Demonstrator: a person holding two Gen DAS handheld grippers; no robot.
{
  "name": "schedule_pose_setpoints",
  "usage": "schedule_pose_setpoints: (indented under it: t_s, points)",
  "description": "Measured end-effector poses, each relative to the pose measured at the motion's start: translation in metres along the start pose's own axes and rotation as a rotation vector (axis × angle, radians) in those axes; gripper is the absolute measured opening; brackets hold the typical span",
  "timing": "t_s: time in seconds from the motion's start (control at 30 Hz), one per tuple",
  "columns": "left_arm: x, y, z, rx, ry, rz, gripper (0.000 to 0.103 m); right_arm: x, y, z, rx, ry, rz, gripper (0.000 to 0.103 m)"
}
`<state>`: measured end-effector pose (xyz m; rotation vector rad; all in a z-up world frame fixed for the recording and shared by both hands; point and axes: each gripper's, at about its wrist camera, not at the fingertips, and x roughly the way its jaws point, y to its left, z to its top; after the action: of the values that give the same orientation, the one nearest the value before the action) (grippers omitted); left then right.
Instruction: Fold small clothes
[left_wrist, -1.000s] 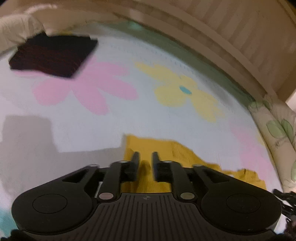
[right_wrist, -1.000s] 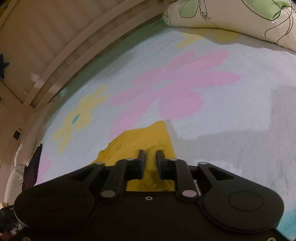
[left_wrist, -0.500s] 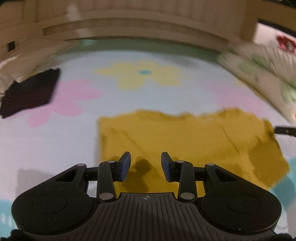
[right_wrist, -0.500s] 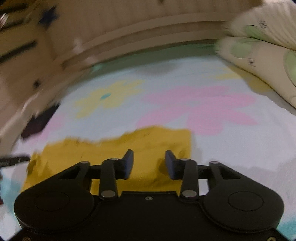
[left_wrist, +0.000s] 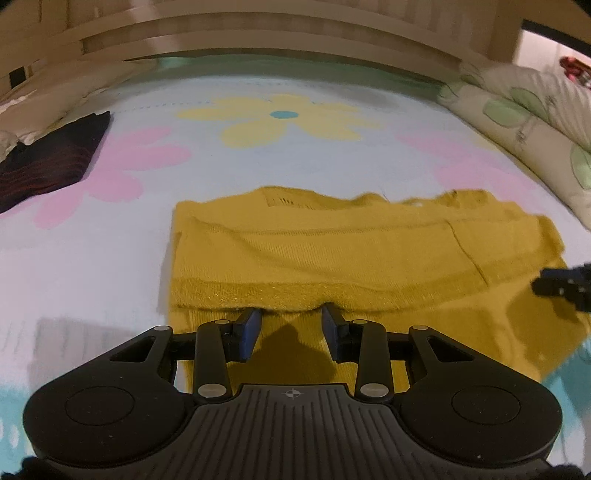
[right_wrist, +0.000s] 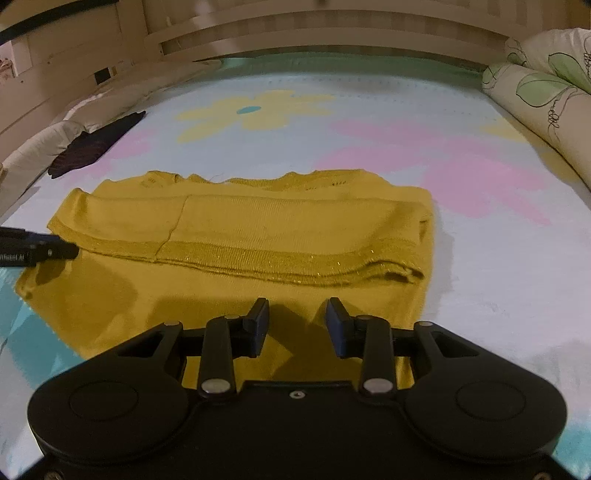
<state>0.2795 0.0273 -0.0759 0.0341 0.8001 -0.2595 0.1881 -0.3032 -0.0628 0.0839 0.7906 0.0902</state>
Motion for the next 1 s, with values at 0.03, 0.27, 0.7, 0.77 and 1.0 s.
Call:
schedule_pose_setpoints:
  t_s: [0.03,0.27,0.7,0.77,1.0]
  points:
    - [0.003,0.001,0.002,-0.012,-0.002,0.000,0.035,0.002,0.000,0.000,0.003,-0.005,0.001,0.045]
    - [0.018,0.007,0.016,-0.059,-0.025,0.007,0.035,0.015,-0.006,0.013,0.060,-0.063,-0.007,0.045]
    - [0.044,0.030,0.058,-0.167,-0.065,0.035,0.035,0.043,-0.034,0.051,0.252,-0.136,-0.034,0.045]
    - [0.044,0.035,0.061,-0.177,-0.068,0.051,0.035,0.044,-0.040,0.054,0.281,-0.145,-0.039,0.045]
    - [0.033,0.040,0.062,-0.150,-0.074,0.055,0.035,0.035,-0.054,0.053,0.331,-0.174,-0.073,0.048]
